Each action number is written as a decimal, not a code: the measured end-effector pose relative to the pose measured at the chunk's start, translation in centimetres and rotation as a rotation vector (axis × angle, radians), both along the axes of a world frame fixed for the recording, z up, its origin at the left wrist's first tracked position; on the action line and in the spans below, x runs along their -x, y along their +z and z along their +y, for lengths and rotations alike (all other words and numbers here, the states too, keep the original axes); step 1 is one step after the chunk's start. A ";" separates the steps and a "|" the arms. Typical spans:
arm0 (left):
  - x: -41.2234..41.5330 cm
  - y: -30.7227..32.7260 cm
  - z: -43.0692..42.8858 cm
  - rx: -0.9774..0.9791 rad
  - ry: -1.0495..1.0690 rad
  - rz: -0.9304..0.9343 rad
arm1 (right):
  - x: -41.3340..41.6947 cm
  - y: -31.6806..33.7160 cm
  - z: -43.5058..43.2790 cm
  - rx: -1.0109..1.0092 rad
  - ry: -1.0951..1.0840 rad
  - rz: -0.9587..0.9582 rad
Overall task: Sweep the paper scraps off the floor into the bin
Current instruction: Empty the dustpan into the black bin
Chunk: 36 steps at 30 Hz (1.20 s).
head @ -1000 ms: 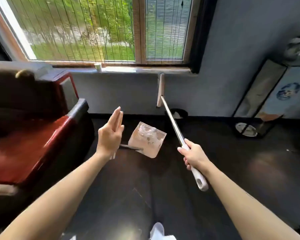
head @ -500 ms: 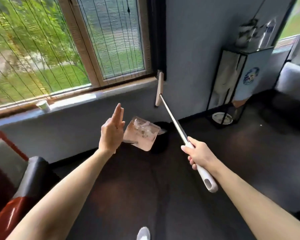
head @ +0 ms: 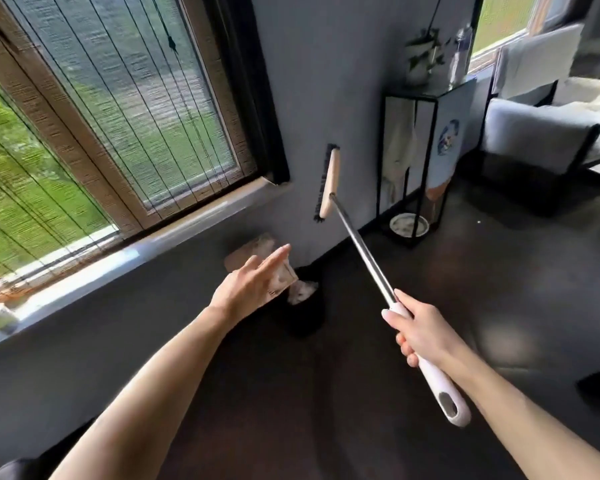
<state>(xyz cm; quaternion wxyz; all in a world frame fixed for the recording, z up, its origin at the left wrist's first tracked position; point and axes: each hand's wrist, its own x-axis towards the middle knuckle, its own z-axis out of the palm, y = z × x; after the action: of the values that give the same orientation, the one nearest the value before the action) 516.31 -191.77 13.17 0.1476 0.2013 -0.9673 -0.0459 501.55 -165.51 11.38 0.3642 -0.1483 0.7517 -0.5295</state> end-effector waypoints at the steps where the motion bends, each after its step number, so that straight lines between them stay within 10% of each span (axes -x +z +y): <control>1: 0.5 -0.7 0.2 0.001 -0.066 -0.071 | 0.7 0.2 -0.1 -0.005 -0.006 0.006; 12: 6.6 -4.1 2.6 -0.267 -0.240 -0.359 | 6.4 2.7 -2.5 0.015 -0.027 0.051; 16: 7.6 -5.9 2.7 -0.056 -0.307 -0.431 | 7.6 3.2 -3.0 0.038 -0.041 0.038; 20: 8.7 -6.5 4.3 -0.356 -0.105 -0.584 | 8.5 3.4 -3.3 0.056 -0.039 0.046; 27: 9.9 -8.1 6.8 0.107 -0.194 -0.788 | 9.0 2.6 -3.0 0.069 -0.041 0.022; 36: 9.6 -6.4 4.8 0.373 -0.300 -0.614 | 7.7 1.3 -2.8 0.098 -0.032 -0.057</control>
<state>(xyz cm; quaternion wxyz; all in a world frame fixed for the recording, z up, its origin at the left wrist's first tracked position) 506.67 -186.94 6.74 -0.1230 0.0319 -0.9769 0.1719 493.83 -168.35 12.67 0.3690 -0.1387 0.7166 -0.5754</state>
